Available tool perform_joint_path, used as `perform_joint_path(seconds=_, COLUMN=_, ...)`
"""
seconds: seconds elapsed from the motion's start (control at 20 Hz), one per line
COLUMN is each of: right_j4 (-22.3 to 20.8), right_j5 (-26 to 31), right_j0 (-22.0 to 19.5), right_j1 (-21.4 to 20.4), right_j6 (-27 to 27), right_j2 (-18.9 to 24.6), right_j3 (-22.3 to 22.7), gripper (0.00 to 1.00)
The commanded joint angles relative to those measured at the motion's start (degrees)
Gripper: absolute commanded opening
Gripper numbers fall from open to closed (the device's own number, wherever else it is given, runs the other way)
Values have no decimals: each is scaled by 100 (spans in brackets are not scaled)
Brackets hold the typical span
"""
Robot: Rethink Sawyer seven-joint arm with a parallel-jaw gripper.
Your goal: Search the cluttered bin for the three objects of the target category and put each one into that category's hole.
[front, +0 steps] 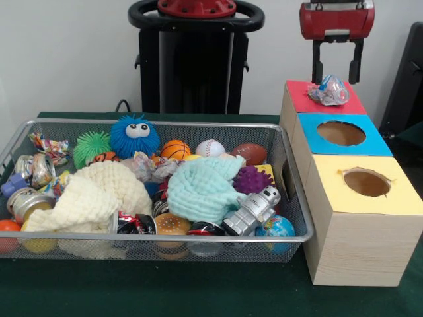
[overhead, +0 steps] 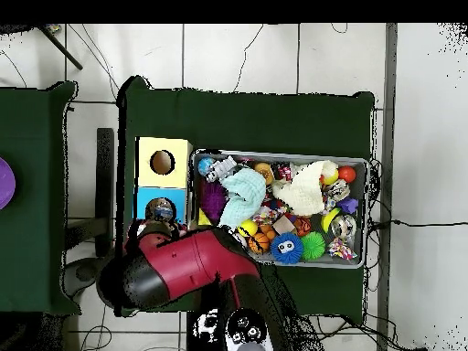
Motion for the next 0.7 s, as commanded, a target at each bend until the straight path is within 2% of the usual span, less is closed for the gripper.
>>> perform_joint_path(seconds=0.05, right_j4=222, right_j5=773, right_j0=-244, right_j1=-161, right_j6=-464, right_j2=426, right_j3=337, gripper=100)
perform_joint_path(seconds=0.5, right_j4=-168, right_j5=458, right_j0=-62, right_j1=263, right_j6=-224, right_j2=195, right_j3=281, gripper=100)
perform_joint_path(seconds=0.7, right_j4=-313, right_j5=500, right_j0=74, right_j1=402, right_j6=-172, right_j2=52, right_j3=180, gripper=100)
